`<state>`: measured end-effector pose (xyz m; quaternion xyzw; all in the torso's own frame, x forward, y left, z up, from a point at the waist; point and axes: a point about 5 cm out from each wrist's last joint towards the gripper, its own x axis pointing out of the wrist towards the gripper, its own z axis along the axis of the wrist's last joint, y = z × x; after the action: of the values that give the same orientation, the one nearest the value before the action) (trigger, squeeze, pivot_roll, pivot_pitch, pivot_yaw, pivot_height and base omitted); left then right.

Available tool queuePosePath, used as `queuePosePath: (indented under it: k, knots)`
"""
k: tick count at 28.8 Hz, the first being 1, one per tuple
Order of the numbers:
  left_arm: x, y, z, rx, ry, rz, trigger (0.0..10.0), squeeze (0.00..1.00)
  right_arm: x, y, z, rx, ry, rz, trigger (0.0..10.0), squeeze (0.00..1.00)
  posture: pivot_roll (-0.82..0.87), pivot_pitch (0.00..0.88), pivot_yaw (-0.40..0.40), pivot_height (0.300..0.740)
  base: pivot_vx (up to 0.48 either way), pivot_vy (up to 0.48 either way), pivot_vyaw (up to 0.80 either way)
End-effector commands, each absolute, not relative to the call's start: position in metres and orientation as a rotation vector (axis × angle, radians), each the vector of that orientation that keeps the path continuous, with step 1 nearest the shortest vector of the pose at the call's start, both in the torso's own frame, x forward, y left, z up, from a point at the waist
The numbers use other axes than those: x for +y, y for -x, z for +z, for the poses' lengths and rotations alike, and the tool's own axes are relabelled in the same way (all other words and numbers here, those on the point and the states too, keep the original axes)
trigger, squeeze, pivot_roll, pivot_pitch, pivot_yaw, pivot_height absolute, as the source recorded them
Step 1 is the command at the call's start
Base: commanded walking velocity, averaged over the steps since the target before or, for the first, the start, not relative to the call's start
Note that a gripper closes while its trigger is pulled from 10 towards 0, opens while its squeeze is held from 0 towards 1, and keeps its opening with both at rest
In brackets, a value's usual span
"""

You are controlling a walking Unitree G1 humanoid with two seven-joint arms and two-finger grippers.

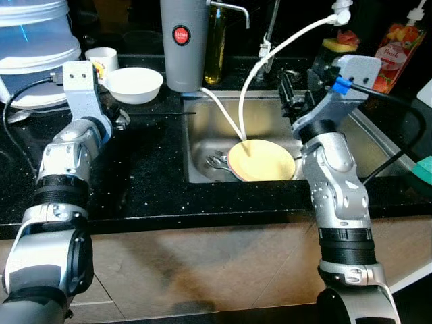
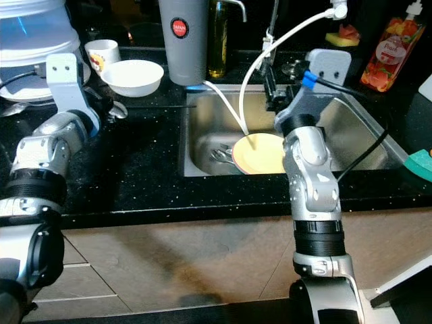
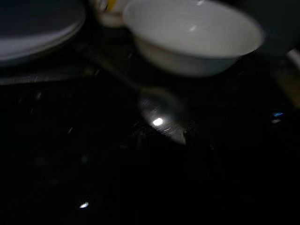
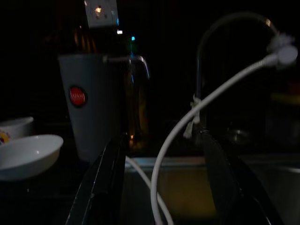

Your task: Kitchen organization

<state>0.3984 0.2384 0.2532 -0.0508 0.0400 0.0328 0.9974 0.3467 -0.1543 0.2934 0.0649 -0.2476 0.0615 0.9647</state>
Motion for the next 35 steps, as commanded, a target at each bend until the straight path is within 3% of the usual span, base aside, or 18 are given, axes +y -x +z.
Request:
queuePosePath:
  k: [1,9,12,17,28,29,30,31,32,35]
  knots:
    - [0.249,-0.4,0.265,0.089,0.13,0.091,10.0,0.0,-0.162,-0.342,0.305,-0.545,-0.147,0.111,10.0,0.0,0.07,0.144,-0.013,0.74,0.0,0.0,0.0]
    - [0.26,-0.401,0.275,0.092,0.215,0.064,10.0,0.0,-0.178,-0.322,0.325,-0.648,-0.153,0.083,10.0,0.0,0.06,0.223,0.005,0.74,0.0,0.0,0.0]
    - [0.25,-0.405,0.276,0.122,0.334,-0.027,10.0,0.0,-0.193,-0.304,0.335,-0.7,-0.117,0.028,10.0,0.0,0.01,0.263,0.027,0.74,0.0,0.0,0.0]
    - [0.242,-0.411,0.272,0.137,0.452,-0.03,10.0,0.0,-0.204,-0.286,0.344,-0.724,-0.078,-0.018,10.0,0.0,-0.05,0.29,0.026,0.74,0.0,0.0,0.0]
    - [0.222,-0.419,0.257,0.134,0.516,0.003,10.0,0.0,-0.214,-0.261,0.35,-0.698,-0.004,-0.067,10.0,0.0,-0.2,0.305,0.026,0.74,0.0,0.0,0.0]
    - [0.222,-0.419,0.253,0.141,0.526,0.022,6.0,0.0,-0.218,-0.256,0.349,-0.689,0.003,-0.083,10.0,0.0,-0.21,0.303,0.026,0.74,0.0,0.0,0.0]
    - [0.222,-0.418,0.25,0.147,0.542,0.038,4.6,0.0,-0.221,-0.252,0.349,-0.678,0.008,-0.099,10.0,0.0,-0.22,0.301,0.026,0.74,0.0,0.0,0.0]
    - [0.222,-0.418,0.25,0.147,0.542,0.038,4.6,0.0,-0.221,-0.252,0.349,-0.678,0.008,-0.099,10.0,0.0,-0.22,0.301,0.026,0.74,0.0,0.0,0.0]
    - [0.223,-0.418,0.249,0.147,0.562,0.054,0.0,0.0,-0.224,-0.249,0.348,-0.671,0.011,-0.112,10.0,0.0,-0.22,0.301,0.026,0.74,0.0,0.0,0.0]
    - [0.229,-0.418,0.249,0.124,0.643,0.112,0.0,0.0,-0.231,-0.245,0.346,-0.653,0.012,-0.141,10.0,0.0,-0.21,0.279,0.026,0.74,0.0,0.0,0.0]
